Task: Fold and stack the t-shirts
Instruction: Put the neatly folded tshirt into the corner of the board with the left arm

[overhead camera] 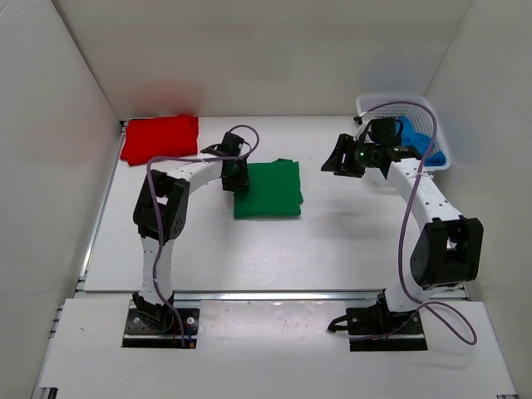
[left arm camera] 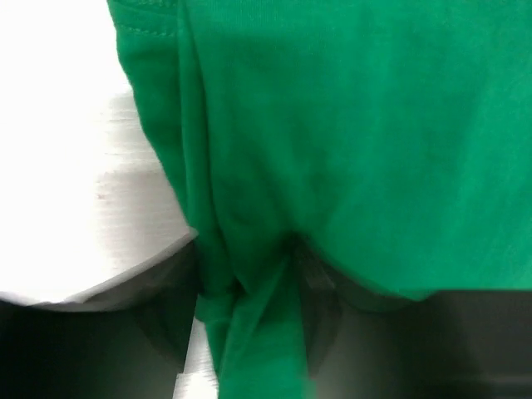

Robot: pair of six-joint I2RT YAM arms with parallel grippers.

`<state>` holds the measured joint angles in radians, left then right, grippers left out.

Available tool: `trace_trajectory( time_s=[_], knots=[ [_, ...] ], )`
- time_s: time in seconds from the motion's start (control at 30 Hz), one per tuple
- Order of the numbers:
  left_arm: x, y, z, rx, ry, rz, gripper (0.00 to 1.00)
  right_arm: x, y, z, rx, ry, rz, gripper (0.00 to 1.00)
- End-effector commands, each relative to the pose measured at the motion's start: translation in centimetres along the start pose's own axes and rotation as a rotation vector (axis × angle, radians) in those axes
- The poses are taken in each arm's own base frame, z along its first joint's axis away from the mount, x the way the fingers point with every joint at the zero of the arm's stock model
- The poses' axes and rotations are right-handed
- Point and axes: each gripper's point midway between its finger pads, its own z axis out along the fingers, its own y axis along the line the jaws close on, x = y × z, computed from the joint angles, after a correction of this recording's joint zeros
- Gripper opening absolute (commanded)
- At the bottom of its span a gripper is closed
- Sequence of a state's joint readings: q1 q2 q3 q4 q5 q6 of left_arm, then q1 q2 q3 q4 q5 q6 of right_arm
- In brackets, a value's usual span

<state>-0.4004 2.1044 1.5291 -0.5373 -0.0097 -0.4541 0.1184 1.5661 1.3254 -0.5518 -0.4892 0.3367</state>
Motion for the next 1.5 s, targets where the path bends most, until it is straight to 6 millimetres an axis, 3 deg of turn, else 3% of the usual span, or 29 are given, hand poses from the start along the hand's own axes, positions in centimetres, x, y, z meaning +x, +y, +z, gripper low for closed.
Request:
trace_trajectory(
  time_s=[0.0,0.03,0.1,0.13,0.23,0.27,0.3,0.37,0.4,0.53,0.63,0.73,1.0,1.03,1.17,1.2,1.27,1.47],
  knots=[
    [2.2,2.6,0.4,-0.121,0.094,0.063,0.44,-1.2,1.3,-1.1,-0.063,-0.058,-0.031,0.48],
    [2.3,2.8,0.8,-0.126,0.114,0.073,0.27,-1.6,1.3,-1.4,-0.065,-0.07,-0.028,0.49],
    [1.9,3.2,0.9,-0.119,0.137,0.063,0.03,-1.8,1.4,-1.7,-0.081,-0.077,-0.026,0.48],
    [1.5,2.8,0.9,-0.108,0.145,0.077,0.0,-1.5,1.5,-1.6,-0.089,-0.075,-0.025,0.47],
    [-2.3,3.3,-0.4,-0.136,0.104,0.104,0.0,-1.4,1.7,-1.5,-0.111,-0.076,-0.023,0.46],
    [-5.3,3.3,-1.3,-0.14,0.039,0.116,0.0,-1.4,2.0,-1.7,-0.116,-0.076,-0.027,0.46],
    [-6.4,4.1,-1.8,-0.164,0.027,0.111,0.0,-1.5,2.0,-1.7,-0.114,-0.076,-0.033,0.46],
    [-11.8,4.1,-4.8,-0.16,-0.103,0.11,0.0,-1.6,2.4,-1.9,-0.125,-0.079,-0.041,0.45],
    [-13.4,4.9,-6.0,-0.182,-0.144,0.097,0.0,-1.4,2.7,-1.9,-0.129,-0.078,-0.047,0.45],
    [-17.9,6.9,-9.0,-0.224,-0.268,0.1,0.0,-2.1,3.6,-2.4,-0.146,-0.102,-0.047,0.44],
    [-20.8,8.9,-10.2,-0.267,-0.341,0.104,0.0,-2.1,4.8,-2.7,-0.168,-0.109,-0.054,0.44],
    [-24.2,9.5,-12.2,-0.198,-0.44,0.066,0.0,-2.4,5.4,-2.8,-0.2,-0.121,-0.054,0.42],
    [-27.9,13.3,-15.2,-0.226,-0.582,0.018,0.0,-1.6,6.0,-2.1,-0.239,-0.097,-0.048,0.42],
    [-28.4,14.6,-16.0,-0.255,-0.6,0.007,0.0,-1.5,5.7,-1.8,-0.234,-0.089,-0.045,0.42],
    [-29.3,17.8,-16.2,-0.316,-0.631,-0.009,0.0,-1.1,5.9,-1.1,-0.236,-0.065,-0.045,0.42],
    [-29.6,19.7,-16.5,-0.331,-0.64,-0.029,0.0,-0.9,5.9,-0.7,-0.235,-0.057,-0.043,0.41],
    [-30.1,21.4,-16.9,-0.348,-0.661,-0.053,0.0,-0.5,6.1,-0.5,-0.239,-0.042,-0.041,0.41],
    [-30.2,26.0,-16.0,-0.378,-0.66,-0.114,0.0,0.6,6.4,0.7,-0.227,0.004,-0.034,0.41]
  ],
)
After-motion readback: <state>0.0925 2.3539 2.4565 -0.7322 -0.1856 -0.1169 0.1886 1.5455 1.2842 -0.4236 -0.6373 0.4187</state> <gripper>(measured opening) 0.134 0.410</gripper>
